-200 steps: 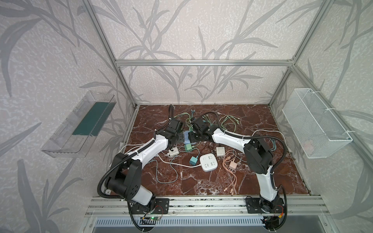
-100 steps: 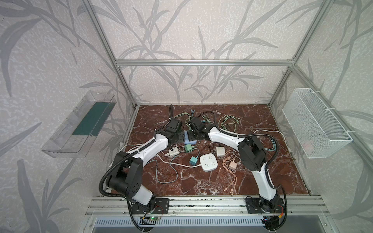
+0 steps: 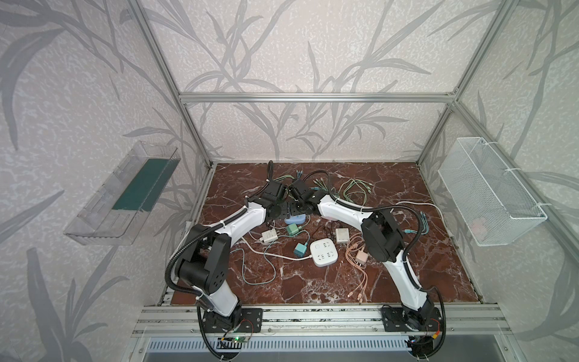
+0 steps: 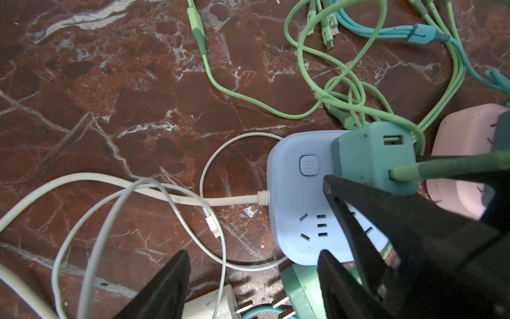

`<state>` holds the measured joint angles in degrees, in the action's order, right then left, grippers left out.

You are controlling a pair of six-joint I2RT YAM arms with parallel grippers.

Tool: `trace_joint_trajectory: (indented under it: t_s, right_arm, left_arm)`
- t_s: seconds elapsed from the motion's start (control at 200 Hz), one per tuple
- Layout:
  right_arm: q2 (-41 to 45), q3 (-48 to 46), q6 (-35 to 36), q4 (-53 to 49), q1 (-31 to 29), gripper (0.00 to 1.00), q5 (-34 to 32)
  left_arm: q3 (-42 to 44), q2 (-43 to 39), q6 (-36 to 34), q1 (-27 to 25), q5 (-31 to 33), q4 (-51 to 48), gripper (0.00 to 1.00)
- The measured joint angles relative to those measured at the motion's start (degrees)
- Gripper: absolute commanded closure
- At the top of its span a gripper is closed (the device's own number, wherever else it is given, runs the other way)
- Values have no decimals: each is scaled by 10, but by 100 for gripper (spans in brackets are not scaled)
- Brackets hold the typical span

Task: Pull the plug off the socket

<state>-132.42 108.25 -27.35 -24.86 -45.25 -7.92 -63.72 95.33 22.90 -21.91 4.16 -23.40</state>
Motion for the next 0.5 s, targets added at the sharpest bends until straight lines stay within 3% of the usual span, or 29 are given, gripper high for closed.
trace_joint_trajectory:
  t_s: [0.325, 0.5]
  right_arm:
    - [-17, 42, 7, -33, 2, 63, -7]
    - [-19, 45, 10, -38, 2, 71, -10]
  left_arm:
    - [0, 28, -21, 15, -33, 15, 28]
    - [-8, 42, -34, 23, -48, 24, 29]
